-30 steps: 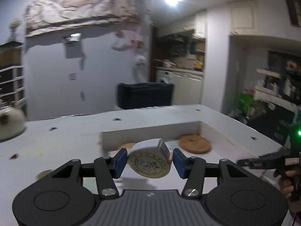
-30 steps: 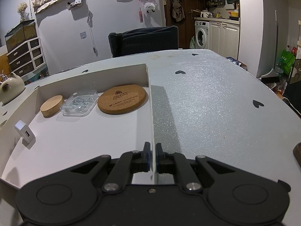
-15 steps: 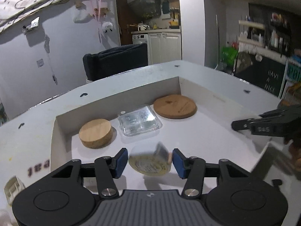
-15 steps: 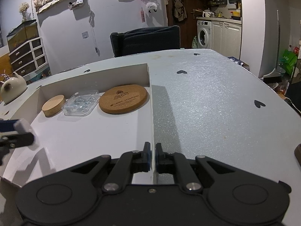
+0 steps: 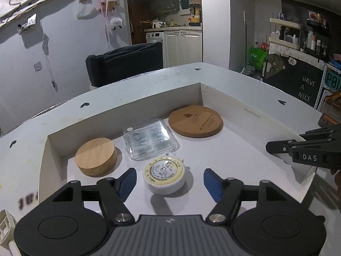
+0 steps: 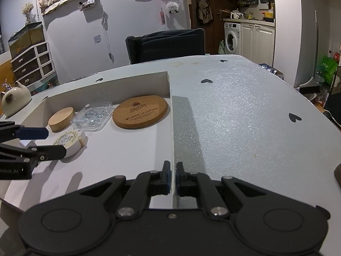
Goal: Organize rigid objects
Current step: 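Carry the tape measure into the tray and open the left gripper, then move the left tool back toward the remaining loose items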
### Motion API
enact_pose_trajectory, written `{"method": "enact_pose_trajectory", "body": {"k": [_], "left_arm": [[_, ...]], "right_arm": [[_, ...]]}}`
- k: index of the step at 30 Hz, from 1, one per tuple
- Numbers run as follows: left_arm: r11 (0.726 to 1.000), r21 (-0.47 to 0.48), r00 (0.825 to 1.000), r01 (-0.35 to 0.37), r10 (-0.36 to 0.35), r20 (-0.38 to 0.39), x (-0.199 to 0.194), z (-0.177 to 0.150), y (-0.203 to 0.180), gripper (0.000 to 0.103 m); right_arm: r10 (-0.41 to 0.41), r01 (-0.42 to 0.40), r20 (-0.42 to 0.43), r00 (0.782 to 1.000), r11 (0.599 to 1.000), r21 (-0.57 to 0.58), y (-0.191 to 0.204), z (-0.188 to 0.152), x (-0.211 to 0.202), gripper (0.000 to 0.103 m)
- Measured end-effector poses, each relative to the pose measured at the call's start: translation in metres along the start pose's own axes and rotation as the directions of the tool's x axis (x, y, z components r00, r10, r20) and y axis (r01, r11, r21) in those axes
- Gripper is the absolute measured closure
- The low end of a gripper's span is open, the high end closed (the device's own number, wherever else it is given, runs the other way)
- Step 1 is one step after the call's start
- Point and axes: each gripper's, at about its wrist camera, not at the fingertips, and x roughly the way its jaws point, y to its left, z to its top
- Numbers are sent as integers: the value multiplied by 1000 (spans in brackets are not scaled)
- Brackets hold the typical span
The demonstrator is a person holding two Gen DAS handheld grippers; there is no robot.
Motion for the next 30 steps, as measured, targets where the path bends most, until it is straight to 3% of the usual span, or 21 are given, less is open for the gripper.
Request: {"method": "enact_pose_trajectory", "body": {"k": [3,16,30], "left_arm": [[1000,-8,1000,5,-5,3,-4,-2,0,18],[999,-27,999,24,-23,37,-31,-14,0,4],[997,-77,997,22,-16,79,-73,-35,9,0]], "right_arm": [[-4,4,1,1000,1000,-2,1,-1,0,97],[-11,11,-3,1000,1000,2,1,0,0,97],[-17,17,-3,1000,1000,2,2,0,0,96]]}}
